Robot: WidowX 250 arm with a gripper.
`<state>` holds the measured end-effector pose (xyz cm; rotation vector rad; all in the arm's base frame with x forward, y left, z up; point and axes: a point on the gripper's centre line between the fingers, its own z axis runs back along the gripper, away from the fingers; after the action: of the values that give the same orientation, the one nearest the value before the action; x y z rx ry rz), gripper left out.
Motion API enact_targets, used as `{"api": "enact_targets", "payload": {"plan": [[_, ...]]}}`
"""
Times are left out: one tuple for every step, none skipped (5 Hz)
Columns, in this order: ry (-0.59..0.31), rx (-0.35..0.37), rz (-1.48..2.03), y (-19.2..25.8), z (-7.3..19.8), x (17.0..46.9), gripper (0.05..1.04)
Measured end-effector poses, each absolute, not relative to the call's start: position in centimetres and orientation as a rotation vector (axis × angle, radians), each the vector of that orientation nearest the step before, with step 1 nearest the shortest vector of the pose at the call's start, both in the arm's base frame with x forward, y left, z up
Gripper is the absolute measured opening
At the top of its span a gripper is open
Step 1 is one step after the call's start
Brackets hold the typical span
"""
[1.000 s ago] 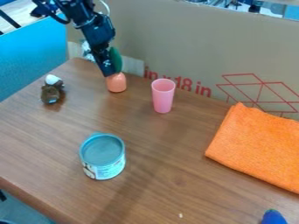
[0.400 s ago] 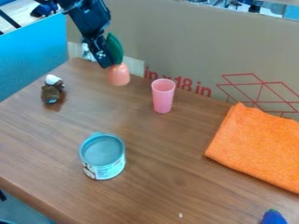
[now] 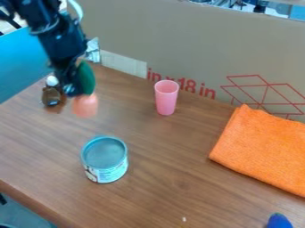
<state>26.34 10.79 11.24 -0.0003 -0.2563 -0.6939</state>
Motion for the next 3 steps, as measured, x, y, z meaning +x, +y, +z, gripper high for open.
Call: {"api": "enact_targets", "payload": {"plan": [[-0.239,0.024,-0.625,11.2,10.8,22.3,0.173],[-0.235,0.026,-0.519,12.6,9.7,20.3,0.173],[-0.263,0.025,-0.410,14.4,8.7,19.5,0.173]]}}
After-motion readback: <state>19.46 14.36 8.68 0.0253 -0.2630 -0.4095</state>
